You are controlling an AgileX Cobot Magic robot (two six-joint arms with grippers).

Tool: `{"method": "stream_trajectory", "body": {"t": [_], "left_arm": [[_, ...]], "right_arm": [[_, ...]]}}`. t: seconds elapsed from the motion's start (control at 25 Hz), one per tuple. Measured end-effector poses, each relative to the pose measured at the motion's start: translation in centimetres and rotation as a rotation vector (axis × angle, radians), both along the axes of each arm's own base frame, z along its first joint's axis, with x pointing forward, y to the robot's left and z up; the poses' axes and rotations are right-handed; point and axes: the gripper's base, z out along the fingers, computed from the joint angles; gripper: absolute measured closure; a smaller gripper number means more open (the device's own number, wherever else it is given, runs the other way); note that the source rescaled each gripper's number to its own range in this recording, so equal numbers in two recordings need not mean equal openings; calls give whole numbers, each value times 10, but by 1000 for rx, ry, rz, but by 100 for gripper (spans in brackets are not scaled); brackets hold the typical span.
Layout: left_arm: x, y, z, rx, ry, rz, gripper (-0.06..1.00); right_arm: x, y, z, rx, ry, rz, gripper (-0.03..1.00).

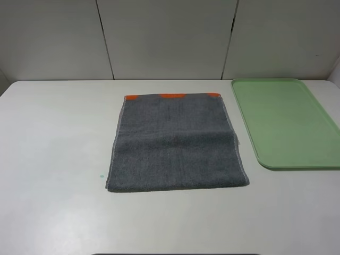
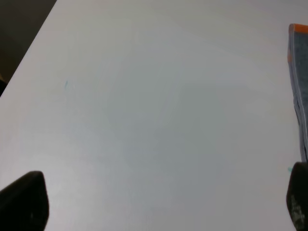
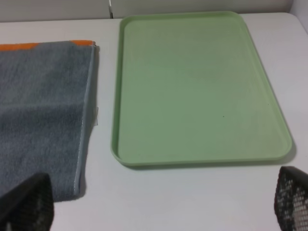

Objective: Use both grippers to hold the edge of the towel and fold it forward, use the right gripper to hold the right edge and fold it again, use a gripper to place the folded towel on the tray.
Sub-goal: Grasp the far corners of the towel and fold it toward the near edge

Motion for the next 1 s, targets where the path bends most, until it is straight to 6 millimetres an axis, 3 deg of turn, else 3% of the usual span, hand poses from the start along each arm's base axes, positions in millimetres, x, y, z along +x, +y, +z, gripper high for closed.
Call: {"method": "stream_trajectory", "body": {"t": [0.44, 0.64, 0.84, 1.0], "left_arm": [[0, 0, 0, 13, 3, -7, -5], [-1, 0, 10, 33, -8, -16, -4], [21, -1, 25, 135, 120, -89, -4], [51, -3, 36, 233, 262, -204, -2]], "right_arm": [[0, 1, 0, 9, 2, 6, -3], [16, 1, 11, 23, 83, 11, -3], [45, 0, 30, 33, 199, 29, -3], [72, 1, 42, 0, 277, 78, -3]]}}
